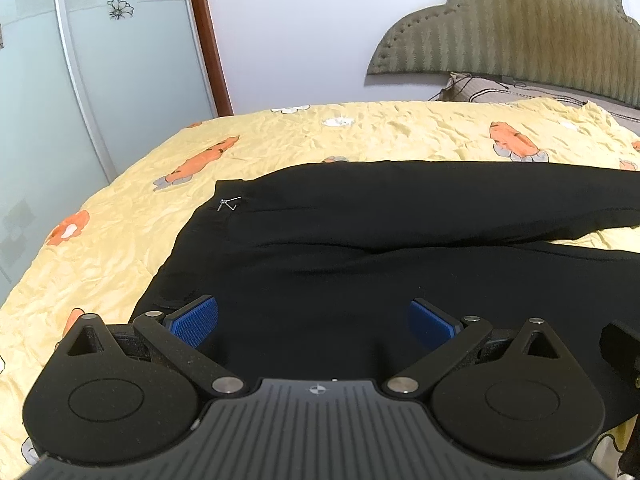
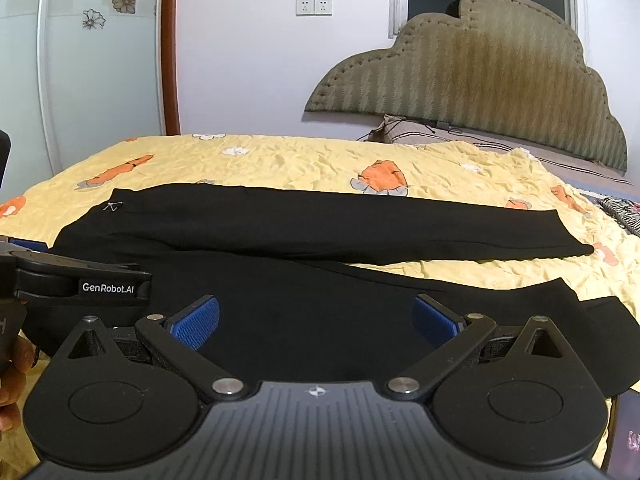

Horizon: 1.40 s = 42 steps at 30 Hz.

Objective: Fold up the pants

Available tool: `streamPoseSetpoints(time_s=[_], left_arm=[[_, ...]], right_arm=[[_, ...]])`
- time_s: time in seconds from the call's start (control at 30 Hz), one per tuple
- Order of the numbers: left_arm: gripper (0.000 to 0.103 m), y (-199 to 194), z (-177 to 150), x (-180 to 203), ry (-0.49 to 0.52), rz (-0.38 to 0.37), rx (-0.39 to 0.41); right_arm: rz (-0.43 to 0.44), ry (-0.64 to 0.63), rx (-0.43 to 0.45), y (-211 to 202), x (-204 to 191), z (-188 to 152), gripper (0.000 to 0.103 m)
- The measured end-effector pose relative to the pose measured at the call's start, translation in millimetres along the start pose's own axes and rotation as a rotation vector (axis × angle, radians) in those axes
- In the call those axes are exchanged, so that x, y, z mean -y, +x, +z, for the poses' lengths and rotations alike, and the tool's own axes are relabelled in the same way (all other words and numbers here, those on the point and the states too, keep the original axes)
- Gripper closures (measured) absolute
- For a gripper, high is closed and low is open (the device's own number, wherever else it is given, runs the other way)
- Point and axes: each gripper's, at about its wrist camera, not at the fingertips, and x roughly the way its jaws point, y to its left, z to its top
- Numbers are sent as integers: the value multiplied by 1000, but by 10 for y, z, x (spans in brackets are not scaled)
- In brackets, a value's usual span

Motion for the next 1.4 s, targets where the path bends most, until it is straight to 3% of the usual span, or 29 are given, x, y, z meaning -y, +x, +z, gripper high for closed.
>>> streamPoseSetpoints(time_s=[0.63,0.8,0.9,0.97,1.17,1.4], left_arm=[[0,57,7,93,37,6,-6],[0,65,14,104,30,9,-15],[0,49,4,127,31,-3,-19],[0,42,-18,149,44,-9,-15],[0,99,-73,162,28,-52,-42],[0,120,-137,117,17,-54,-44]], right_arm=[[-9,-8,26,99,46,28,0],[-104,-74,74,530,96,87,0],[-197,-80,-27,1002,213,23,0],[-202,-57,-90,1189,309,-50,0],[-109,133,-120,1229,617,-182,0],[-113,128,-120,1209,569,-187,0]])
